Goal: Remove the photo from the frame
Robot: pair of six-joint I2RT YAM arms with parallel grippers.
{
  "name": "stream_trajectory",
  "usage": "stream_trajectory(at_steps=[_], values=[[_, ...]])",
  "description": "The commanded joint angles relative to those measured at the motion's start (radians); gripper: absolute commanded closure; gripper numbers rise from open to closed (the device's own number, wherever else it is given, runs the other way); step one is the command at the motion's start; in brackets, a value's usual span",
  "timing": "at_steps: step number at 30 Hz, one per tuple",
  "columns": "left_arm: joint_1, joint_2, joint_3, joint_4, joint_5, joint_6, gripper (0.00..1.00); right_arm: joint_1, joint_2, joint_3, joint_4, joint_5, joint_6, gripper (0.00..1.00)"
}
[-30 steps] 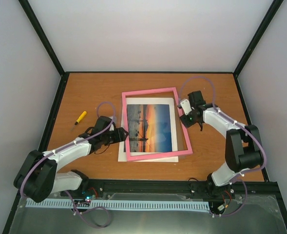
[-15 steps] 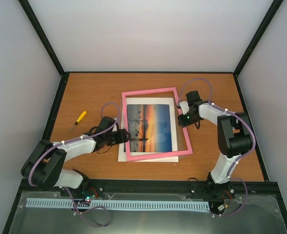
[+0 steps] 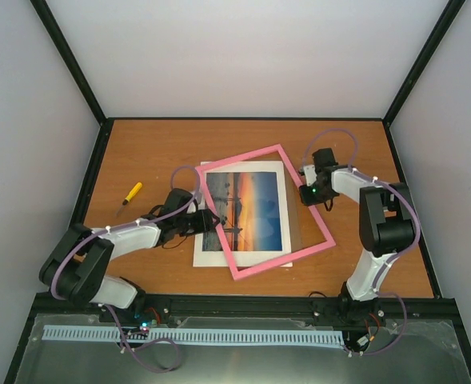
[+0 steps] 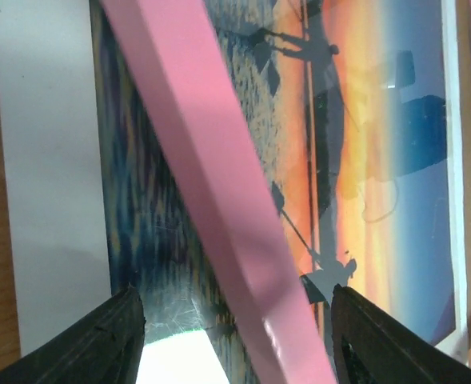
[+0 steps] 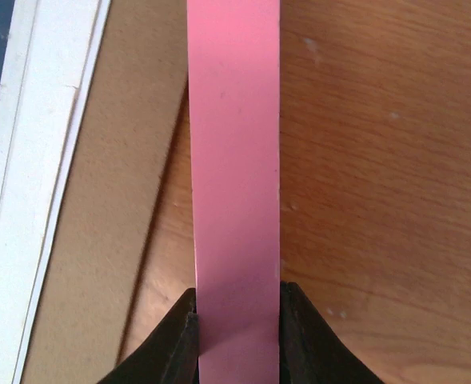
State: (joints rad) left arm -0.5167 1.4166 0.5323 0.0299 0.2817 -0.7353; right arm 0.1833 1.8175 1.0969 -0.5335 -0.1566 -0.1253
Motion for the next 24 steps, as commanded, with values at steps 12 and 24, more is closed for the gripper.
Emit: stream_trajectory(at_steps=[12, 24], values=[[-0.006, -0.273, 0.054, -0.138, -0.088, 0.051, 0.35, -0.285, -0.143, 0.025, -0.026, -0.191, 0.052, 0.97], [-0.006, -0.267, 0.034, -0.139, -0.086, 0.059, 0.35, -0.554, -0.096, 0.121, -0.086, -0.163, -0.138, 0.97]])
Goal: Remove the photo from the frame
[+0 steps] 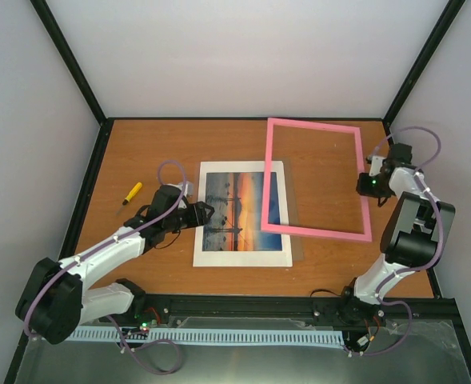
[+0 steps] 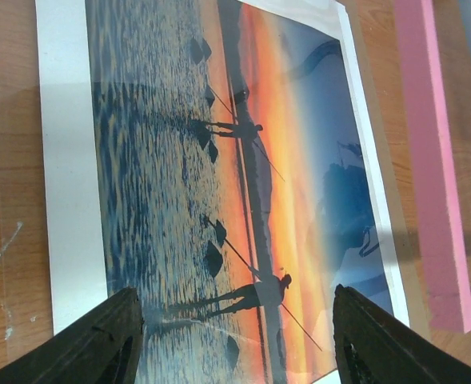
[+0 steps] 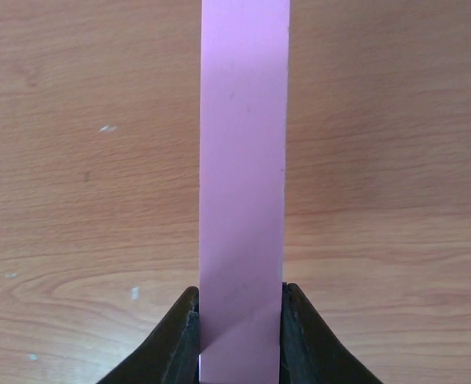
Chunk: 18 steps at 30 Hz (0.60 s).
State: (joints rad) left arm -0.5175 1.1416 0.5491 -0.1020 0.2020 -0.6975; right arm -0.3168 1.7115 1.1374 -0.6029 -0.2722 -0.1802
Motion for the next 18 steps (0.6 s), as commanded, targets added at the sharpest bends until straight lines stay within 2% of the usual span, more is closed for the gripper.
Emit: stream_trajectory(at_steps=[1, 11, 18], values=[[-0.006, 0.009, 0.015, -0.005, -0.006, 0.020, 0.35, -0.075, 0.018, 0.095, -0.025, -0.048, -0.098, 0.97], [-0.004, 0.032, 0.008, 0.003, 0.007, 0.023, 0.35, -0.170, 0.139, 0.245, -0.088, 0.062, -0.276, 0.97], [-0.006, 0.060, 0.012, 0.014, 0.023, 0.020, 0.35, -0.204, 0.241, 0.350, -0.099, 0.117, -0.326, 0.97]])
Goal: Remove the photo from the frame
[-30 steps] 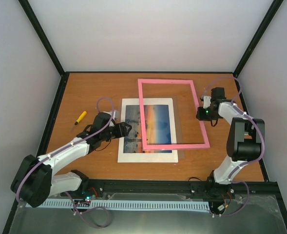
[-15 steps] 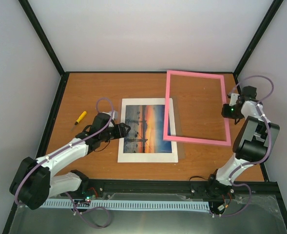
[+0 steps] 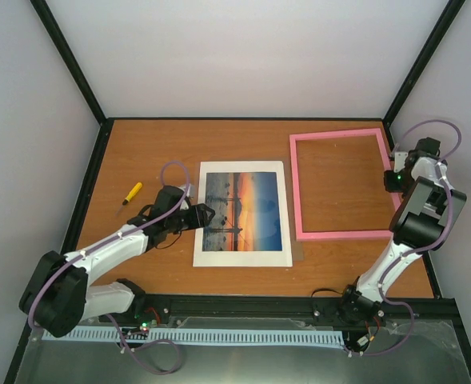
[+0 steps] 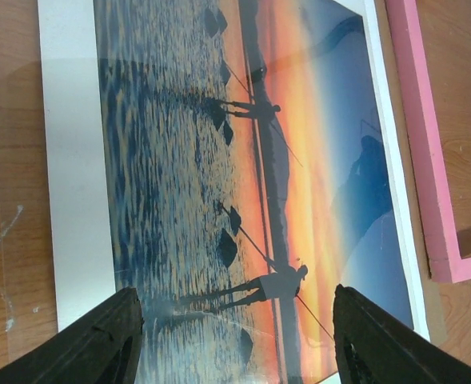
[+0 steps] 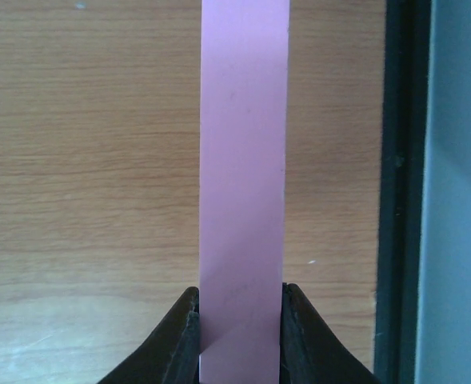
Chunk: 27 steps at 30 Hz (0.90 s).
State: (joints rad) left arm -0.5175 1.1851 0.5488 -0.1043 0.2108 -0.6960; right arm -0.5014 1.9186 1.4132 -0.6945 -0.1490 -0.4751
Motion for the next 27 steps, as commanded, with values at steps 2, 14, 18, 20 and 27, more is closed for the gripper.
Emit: stream_trajectory(at_steps=[2, 14, 18, 20, 27], values=[[-0.006, 0.022, 0.013, 0.019, 0.017, 0.017, 0.35, -0.025, 0.062, 0.096, -0.010, -0.002, -0.038, 0.97], [-0.005, 0.034, 0.012, 0.000, -0.004, 0.021, 0.32, -0.040, 0.088, 0.091, 0.016, -0.019, -0.017, 0.57], [-0.005, 0.031, 0.016, -0.029, -0.037, 0.010, 0.31, -0.040, 0.003, 0.034, 0.021, -0.060, -0.009, 0.51], [-0.005, 0.029, 0.025, -0.064, -0.067, 0.000, 0.30, -0.040, -0.042, -0.008, 0.023, -0.077, -0.007, 0.50], [-0.005, 0.014, 0.037, -0.176, -0.117, -0.024, 0.28, 0.047, -0.279, -0.193, -0.032, -0.229, -0.040, 0.48]])
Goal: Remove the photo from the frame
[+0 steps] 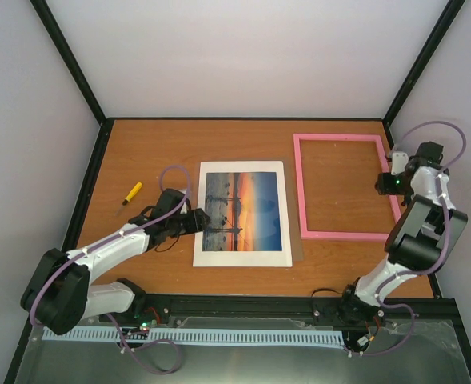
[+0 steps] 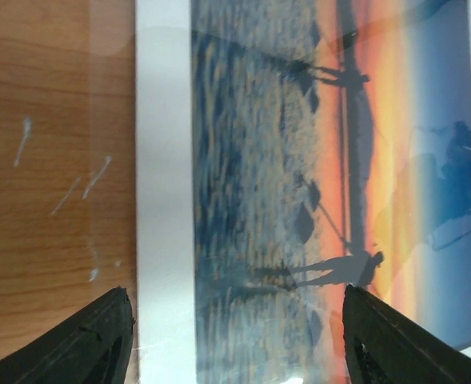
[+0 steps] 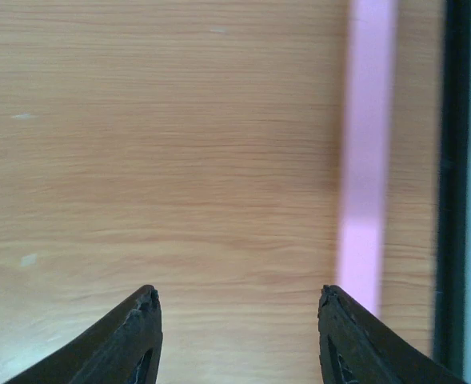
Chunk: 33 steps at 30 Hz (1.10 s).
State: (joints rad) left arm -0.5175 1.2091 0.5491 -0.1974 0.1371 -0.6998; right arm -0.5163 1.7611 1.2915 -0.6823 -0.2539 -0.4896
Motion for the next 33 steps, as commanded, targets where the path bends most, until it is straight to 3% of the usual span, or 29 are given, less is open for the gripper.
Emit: stream_trajectory(at_steps=[1, 8, 12, 16, 22, 33], values=[[-0.003, -0.015, 0.033, -0.095, -0.047, -0.025, 0.28, 0.090, -0.164, -0.097, -0.060, -0.164, -0.041, 0.48], [0.001, -0.059, 0.006, -0.134, -0.113, -0.041, 0.22, 0.433, -0.352, -0.206, -0.148, -0.369, -0.045, 0.48], [0.041, -0.058, -0.029, -0.076, -0.083, -0.027, 0.18, 0.643, -0.330, -0.206, -0.159, -0.449, -0.037, 0.50], [0.099, -0.035, -0.091, 0.024, -0.022, -0.001, 0.15, 0.803, -0.293, -0.240, -0.087, -0.403, 0.005, 0.52], [0.111, -0.033, -0.152, 0.161, 0.029, -0.022, 0.15, 0.935, -0.245, -0.349, 0.008, -0.287, 0.006, 0.56], [0.120, 0.018, -0.209, 0.271, 0.076, -0.046, 0.15, 0.950, -0.072, -0.344, 0.036, -0.146, 0.037, 0.63]])
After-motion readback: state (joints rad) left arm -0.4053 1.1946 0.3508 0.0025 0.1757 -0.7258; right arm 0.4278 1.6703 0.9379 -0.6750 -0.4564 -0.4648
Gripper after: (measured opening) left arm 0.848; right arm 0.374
